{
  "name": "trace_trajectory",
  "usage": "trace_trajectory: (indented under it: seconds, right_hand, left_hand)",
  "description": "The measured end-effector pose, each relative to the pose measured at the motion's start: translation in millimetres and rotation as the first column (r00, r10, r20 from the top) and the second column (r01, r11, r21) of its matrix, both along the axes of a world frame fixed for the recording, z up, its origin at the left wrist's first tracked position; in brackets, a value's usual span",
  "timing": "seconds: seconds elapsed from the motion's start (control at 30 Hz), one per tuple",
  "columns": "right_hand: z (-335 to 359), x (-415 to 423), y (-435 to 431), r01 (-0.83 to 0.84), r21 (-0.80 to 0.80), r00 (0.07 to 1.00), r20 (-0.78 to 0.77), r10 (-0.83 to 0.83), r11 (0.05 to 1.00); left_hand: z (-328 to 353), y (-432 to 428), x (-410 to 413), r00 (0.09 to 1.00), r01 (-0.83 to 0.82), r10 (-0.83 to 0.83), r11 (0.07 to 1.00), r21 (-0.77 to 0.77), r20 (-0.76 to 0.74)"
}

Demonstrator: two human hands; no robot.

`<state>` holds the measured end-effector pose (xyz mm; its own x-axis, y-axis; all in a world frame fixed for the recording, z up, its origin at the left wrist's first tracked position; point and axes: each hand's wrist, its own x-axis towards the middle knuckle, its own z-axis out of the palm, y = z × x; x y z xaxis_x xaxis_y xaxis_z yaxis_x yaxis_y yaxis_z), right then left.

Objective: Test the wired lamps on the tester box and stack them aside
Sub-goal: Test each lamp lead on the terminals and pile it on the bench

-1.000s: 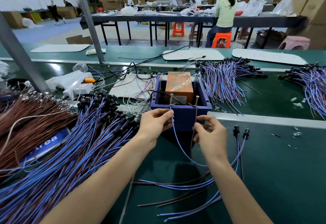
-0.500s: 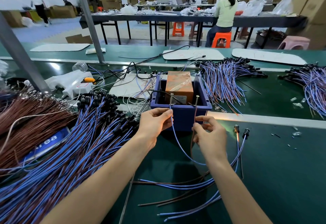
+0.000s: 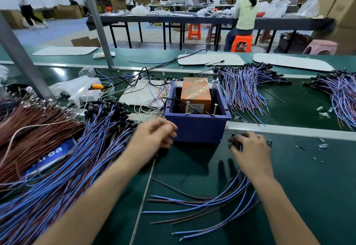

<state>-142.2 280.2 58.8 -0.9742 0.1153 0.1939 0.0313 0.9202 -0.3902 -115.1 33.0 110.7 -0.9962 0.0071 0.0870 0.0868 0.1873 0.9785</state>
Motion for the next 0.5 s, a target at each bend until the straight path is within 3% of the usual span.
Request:
trace_trajectory:
  seconds: [0.07,0.13,0.2,0.27,0.5]
  right_hand:
    - [-4,-6,4,-0.001,0.010,0.996,0.084,0.000,1.000]
    - [-10,-6,2,-0.040,0.032,0.990,0.140,0.035,0.999]
    - [-16,-3,3,-0.055,0.058,0.989,0.141,0.046,0.997]
    - [-21,2,8,-0.064,0.026,0.990,0.126,0.061,0.998]
    - [-22,16,23,0.007,0.036,0.995,0.101,-0.011,0.999]
  left_hand:
    - [-19,31,16,0.983,0.181,-0.182,0.931,-0.316,0.026]
    - [-44,61,32,0.945,0.304,-0.316,0.757,-0.578,0.082]
    - [-60,82,46,0.922,0.333,-0.362,0.555,-0.763,0.139]
    - [-66,95,55,0.910,0.323,-0.386,0.435,-0.840,0.150]
    - [-64,102,68,0.853,0.413,-0.503,0.484,-0.772,0.140]
